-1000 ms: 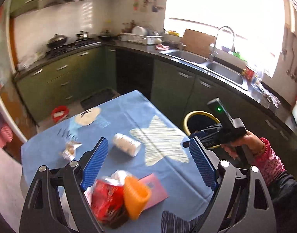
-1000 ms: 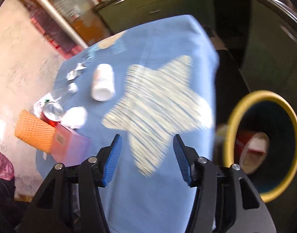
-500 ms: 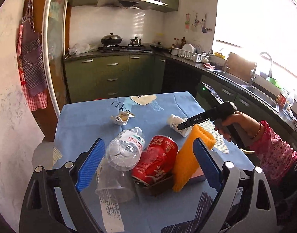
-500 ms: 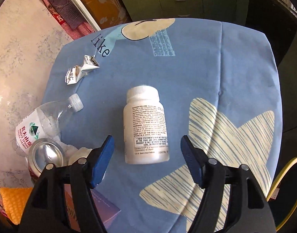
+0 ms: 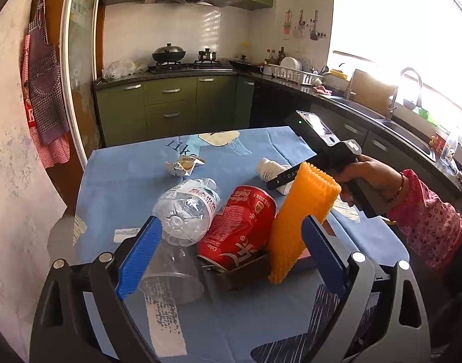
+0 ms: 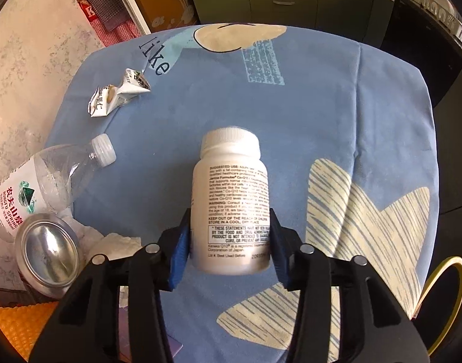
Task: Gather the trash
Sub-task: 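Grasp the white pill bottle with the right gripper, then carry the pill bottle over the bin and release it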
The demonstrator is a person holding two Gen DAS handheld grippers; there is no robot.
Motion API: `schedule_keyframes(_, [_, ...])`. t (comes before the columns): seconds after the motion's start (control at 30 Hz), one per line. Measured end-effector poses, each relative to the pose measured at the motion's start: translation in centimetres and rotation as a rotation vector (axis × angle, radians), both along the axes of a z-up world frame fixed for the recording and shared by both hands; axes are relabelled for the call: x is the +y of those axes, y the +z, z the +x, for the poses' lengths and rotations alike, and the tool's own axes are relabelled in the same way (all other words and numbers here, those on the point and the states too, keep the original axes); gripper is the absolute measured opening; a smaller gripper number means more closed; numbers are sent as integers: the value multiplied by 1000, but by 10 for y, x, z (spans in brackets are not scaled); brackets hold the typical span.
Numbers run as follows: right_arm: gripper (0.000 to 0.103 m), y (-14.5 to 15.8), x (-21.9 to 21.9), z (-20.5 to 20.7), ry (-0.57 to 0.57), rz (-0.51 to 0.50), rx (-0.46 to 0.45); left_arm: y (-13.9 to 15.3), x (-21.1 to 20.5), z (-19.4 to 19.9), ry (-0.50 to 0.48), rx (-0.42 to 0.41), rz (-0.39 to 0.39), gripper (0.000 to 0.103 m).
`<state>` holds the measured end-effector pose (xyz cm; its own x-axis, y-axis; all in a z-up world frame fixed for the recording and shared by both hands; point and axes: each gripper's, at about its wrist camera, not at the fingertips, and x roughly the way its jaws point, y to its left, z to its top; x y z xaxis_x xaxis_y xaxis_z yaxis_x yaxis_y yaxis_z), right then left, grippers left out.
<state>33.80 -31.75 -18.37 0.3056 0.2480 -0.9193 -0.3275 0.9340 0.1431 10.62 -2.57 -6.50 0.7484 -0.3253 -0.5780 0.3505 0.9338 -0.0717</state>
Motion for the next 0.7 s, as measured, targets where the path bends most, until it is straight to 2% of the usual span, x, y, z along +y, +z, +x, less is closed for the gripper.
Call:
schedule_keyframes(0.17, [45,9,-8,-11,-13,36,-28,0,-4,-3,-14,-8,3,92])
schedule_keyframes(0.43, [45,53,-52,-60,-56,139,-126,2,-18,-6,-51,-23,13,93])
schedule_keyframes(0.53, [45,70,-93,-86,-130,165,-181,1,-25,-6,-69,-23,9,93])
schedule_keyframes(0.7, [45,77,-191,-127,-376,123,-241,-3,-38,-4,-101,-21,5,93])
